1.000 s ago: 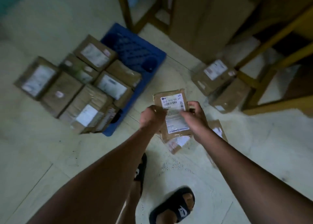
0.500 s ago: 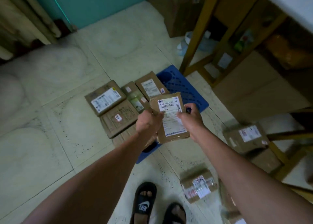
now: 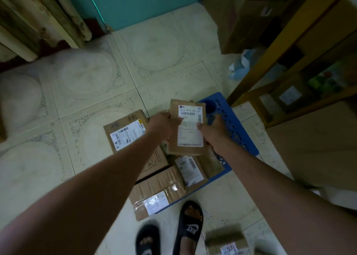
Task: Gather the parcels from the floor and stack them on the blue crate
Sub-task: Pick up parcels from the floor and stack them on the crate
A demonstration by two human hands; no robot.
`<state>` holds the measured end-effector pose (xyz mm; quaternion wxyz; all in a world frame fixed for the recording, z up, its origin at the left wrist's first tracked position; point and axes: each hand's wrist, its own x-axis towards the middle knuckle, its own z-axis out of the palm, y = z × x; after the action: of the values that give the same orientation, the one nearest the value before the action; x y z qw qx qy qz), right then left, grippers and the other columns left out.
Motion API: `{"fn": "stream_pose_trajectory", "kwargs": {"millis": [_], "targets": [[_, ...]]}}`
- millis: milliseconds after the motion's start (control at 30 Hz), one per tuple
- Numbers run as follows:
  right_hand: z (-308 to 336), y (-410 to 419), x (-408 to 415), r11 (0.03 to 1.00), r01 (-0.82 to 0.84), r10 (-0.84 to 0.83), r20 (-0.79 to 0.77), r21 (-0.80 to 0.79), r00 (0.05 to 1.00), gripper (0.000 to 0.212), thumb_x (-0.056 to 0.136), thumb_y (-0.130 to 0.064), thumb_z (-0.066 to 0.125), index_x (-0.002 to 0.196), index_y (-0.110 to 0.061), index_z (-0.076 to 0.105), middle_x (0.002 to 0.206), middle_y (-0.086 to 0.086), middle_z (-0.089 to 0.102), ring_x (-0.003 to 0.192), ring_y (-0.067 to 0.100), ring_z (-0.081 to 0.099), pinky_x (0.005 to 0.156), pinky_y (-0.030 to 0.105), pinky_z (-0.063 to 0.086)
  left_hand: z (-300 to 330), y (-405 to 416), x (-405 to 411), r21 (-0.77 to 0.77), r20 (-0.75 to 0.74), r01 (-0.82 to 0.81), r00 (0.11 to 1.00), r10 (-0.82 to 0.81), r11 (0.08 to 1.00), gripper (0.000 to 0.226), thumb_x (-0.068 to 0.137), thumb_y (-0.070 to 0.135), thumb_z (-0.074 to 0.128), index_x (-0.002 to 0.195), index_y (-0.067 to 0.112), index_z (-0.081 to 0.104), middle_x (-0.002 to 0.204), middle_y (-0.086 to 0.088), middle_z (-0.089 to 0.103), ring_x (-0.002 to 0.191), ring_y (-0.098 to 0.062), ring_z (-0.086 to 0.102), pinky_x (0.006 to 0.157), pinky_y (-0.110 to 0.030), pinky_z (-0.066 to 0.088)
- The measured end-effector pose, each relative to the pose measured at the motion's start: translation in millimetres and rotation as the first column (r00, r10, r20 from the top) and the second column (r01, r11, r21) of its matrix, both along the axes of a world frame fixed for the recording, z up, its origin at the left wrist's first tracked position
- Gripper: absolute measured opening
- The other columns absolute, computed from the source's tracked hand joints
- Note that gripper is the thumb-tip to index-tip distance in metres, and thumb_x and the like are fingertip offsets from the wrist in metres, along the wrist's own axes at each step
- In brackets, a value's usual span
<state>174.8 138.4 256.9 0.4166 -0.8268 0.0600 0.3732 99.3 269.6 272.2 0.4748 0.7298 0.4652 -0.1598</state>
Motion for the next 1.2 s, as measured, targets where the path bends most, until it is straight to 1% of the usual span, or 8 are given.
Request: {"fn": "stream_pose_trajectory", "kwargs": {"millis": [100, 233, 400, 500, 700, 900, 1100, 1200], "targets": [[-20.3, 16.0, 14.2, 1.0, 0.005, -0.006, -0.044, -0.022, 0.999, 0.061, 0.095, -0.018, 0.059, 0.147, -0.009, 0.029, 0.14, 0.014, 0.05, 0.115, 0.03, 0.058, 0.089, 0.04, 0.054, -9.2, 27.6, 25.8, 0.034, -0.027, 0.112, 0.993, -0.111, 0.993, 0.04, 0.09, 0.037, 0.063, 0.117, 0.008, 0.063, 0.105, -0.013, 0.072, 0.086, -0.028, 0.071, 0.079, -0.041, 0.06], [-41.2, 42.1, 20.7, 0.992, 0.096, -0.085, -0.13, 0.078, 0.988, 0.024, 0.096, -0.015, 0.057, 0.119, -0.009, 0.055, 0.113, 0.008, 0.065, 0.075, 0.017, 0.063, 0.059, 0.034, 0.056, -18.8, 65.0, 52.2, 0.081, -0.067, 0.228, 0.973, -0.223, 0.97, 0.035, 0.092, 0.03, 0.06, 0.121, 0.011, 0.064, 0.11, -0.013, 0.069, 0.094, -0.029, 0.069, 0.08, -0.04, 0.059], [-66.1, 73.5, 24.2, 0.948, 0.276, -0.249, -0.174, 0.155, 0.953, 0.02, 0.091, -0.007, 0.064, 0.109, -0.008, 0.057, 0.113, 0.013, 0.067, 0.09, 0.027, 0.069, 0.07, 0.046, 0.061, -48.3, 100.7, 69.3, 0.115, -0.077, 0.341, 0.94, -0.333, 0.933, 0.037, 0.096, 0.026, 0.053, 0.131, 0.017, 0.058, 0.118, -0.012, 0.067, 0.099, -0.029, 0.069, 0.08, -0.035, 0.058], [-88.2, 86.6, 18.3, 0.922, 0.333, -0.307, -0.151, 0.198, 0.94, 0.018, 0.088, -0.003, 0.065, 0.092, -0.017, 0.055, 0.112, 0.015, 0.068, 0.094, 0.03, 0.07, 0.073, 0.048, 0.061, -71.7, 113.1, 74.5, 0.149, -0.049, 0.374, 0.927, -0.371, 0.915, 0.037, 0.097, 0.028, 0.052, 0.133, 0.02, 0.056, 0.118, -0.009, 0.068, 0.089, -0.023, 0.069, 0.073, -0.028, 0.056], [-127.2, 102.9, 2.4, 0.845, 0.481, -0.427, -0.246, 0.233, 0.87, 0.042, 0.084, -0.007, 0.07, 0.122, -0.007, 0.052, 0.121, 0.012, 0.065, 0.098, 0.026, 0.069, 0.062, 0.034, 0.061, -110.9, 128.9, 80.9, 0.165, 0.017, 0.438, 0.894, -0.447, 0.883, 0.033, 0.097, 0.034, 0.05, 0.127, 0.025, 0.06, 0.11, -0.008, 0.071, 0.08, -0.023, 0.071, 0.063, -0.027, 0.058], [-142.2, 107.0, -10.6, 0.826, 0.529, -0.458, -0.313, 0.197, 0.832, 0.051, 0.081, -0.005, 0.073, 0.127, -0.008, 0.051, 0.125, 0.014, 0.061, 0.108, 0.031, 0.065, 0.06, 0.03, 0.061, -132.1, 135.6, 81.7, 0.179, -0.039, 0.52, 0.852, -0.522, 0.835, 0.035, 0.097, 0.037, 0.048, 0.129, 0.027, 0.059, 0.118, -0.007, 0.068, 0.077, -0.018, 0.064, 0.05, -0.016, 0.043], [-144.3, 101.3, -19.5, 0.83, 0.525, -0.465, -0.287, 0.186, 0.837, 0.05, 0.083, -0.006, 0.071, 0.128, -0.008, 0.049, 0.126, 0.013, 0.06, 0.109, 0.031, 0.065, 0.058, 0.026, 0.061, -138.5, 131.1, 78.4, 0.19, -0.051, 0.542, 0.838, -0.544, 0.818, 0.034, 0.096, 0.038, 0.049, 0.127, 0.027, 0.06, 0.119, -0.007, 0.068, 0.093, -0.024, 0.069, 0.061, -0.02, 0.047], [-139.8, 97.5, -22.2, 0.832, 0.524, -0.467, -0.279, 0.183, 0.839, 0.048, 0.084, -0.005, 0.071, 0.126, -0.008, 0.048, 0.125, 0.012, 0.058, 0.111, 0.03, 0.063, 0.061, 0.028, 0.061, -139.7, 129.9, 76.0, 0.182, -0.044, 0.542, 0.838, -0.544, 0.821, 0.035, 0.095, 0.04, 0.052, 0.126, 0.026, 0.06, 0.115, -0.007, 0.07, 0.083, -0.02, 0.066, 0.057, -0.018, 0.046]]}}
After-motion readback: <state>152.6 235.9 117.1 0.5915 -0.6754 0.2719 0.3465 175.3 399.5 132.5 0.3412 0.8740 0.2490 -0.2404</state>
